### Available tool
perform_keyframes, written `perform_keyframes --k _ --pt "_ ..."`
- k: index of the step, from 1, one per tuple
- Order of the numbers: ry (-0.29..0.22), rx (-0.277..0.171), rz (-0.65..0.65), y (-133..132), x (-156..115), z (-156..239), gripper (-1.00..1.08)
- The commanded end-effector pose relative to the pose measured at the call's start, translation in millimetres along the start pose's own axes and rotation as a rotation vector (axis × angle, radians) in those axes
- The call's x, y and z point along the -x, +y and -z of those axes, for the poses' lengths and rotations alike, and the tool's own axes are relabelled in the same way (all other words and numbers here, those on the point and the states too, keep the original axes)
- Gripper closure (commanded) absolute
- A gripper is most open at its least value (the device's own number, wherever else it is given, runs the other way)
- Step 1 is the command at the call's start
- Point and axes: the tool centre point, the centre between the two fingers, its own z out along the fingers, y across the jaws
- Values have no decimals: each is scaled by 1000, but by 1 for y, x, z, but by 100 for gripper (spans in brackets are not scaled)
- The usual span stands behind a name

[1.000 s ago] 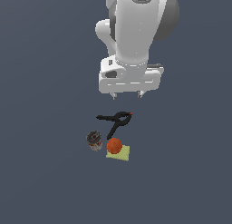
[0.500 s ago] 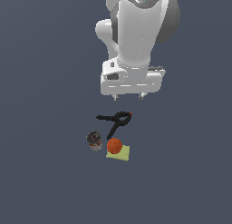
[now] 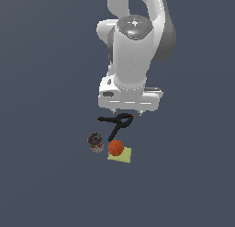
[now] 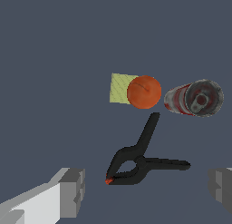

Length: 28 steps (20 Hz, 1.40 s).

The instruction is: Pick up a designated object from a clutter of objects.

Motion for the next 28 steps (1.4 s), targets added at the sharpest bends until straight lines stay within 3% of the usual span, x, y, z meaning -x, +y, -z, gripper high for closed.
perform_keyframes --k 1,14,28 --pt "5 -3 -66 5 -13 -16 -92" --pt "35 -1 -392 33 -68 -103 -92" --pt "41 2 -453 39 -77 -129 -92"
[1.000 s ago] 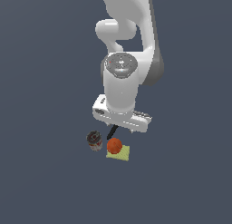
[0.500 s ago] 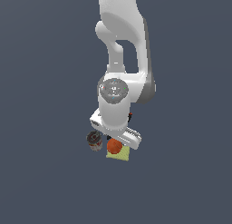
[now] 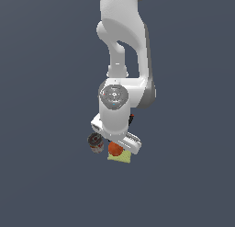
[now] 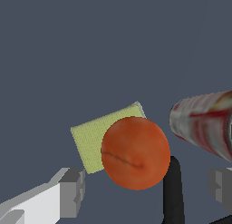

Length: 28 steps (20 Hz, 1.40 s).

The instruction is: Pick up a designated object from a clutter of objects.

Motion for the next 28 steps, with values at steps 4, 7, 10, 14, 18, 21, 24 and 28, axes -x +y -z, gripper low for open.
perform_keyframes --k 4,7,10,14,18,21,24,28 --pt "0 0 -2 1 0 -23 -92" --pt "0 0 -4 1 1 -38 -92" --pt "1 0 -4 0 0 -46 -92" --pt "1 0 -4 0 -1 -48 108" --pt "1 0 -4 0 -1 -48 108" --pt "1 0 -4 0 -1 -48 108" --pt "21 -13 -4 -4 -7 -34 108" --pt "21 -13 -4 -4 -5 -31 108"
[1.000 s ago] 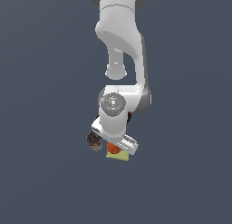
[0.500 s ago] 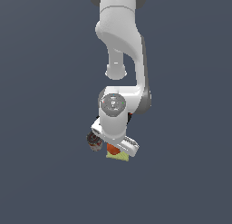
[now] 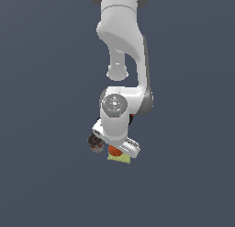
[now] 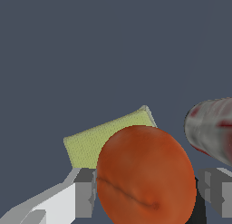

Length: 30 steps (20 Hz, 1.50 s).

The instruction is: Pick up a designated object from a clutter of objects.

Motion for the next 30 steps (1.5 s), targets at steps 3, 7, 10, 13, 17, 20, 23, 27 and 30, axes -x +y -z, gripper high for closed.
perform_keyframes --k 3,7,10,13,17,20,23,27,30 --pt "1 -1 1 1 4 9 108" --pt "0 -1 1 3 12 24 108" --pt "0 0 1 6 20 39 108" --pt "-2 0 0 9 30 58 108" --pt "-4 2 0 14 47 90 108" --pt "-5 3 0 18 60 115 108" --pt "-7 4 0 22 73 141 108" --pt "-8 5 0 28 91 178 108" --pt "-9 7 0 32 105 206 108"
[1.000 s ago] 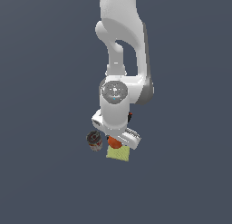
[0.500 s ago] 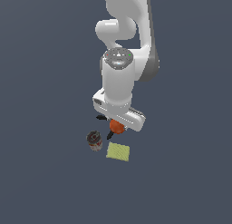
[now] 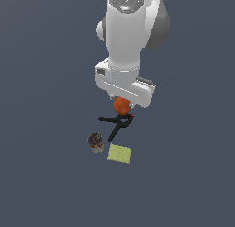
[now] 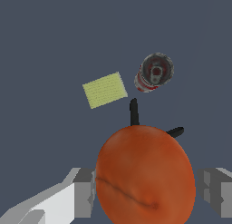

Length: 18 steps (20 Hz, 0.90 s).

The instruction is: Pick up a designated object from a clutter of objects.

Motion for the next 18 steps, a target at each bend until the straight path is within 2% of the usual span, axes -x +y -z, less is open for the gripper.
perform_keyframes --k 1,10,18 --pt "1 0 0 4 12 25 108" --pt "-4 3 0 15 51 105 108" --pt "-6 4 0 20 70 149 108"
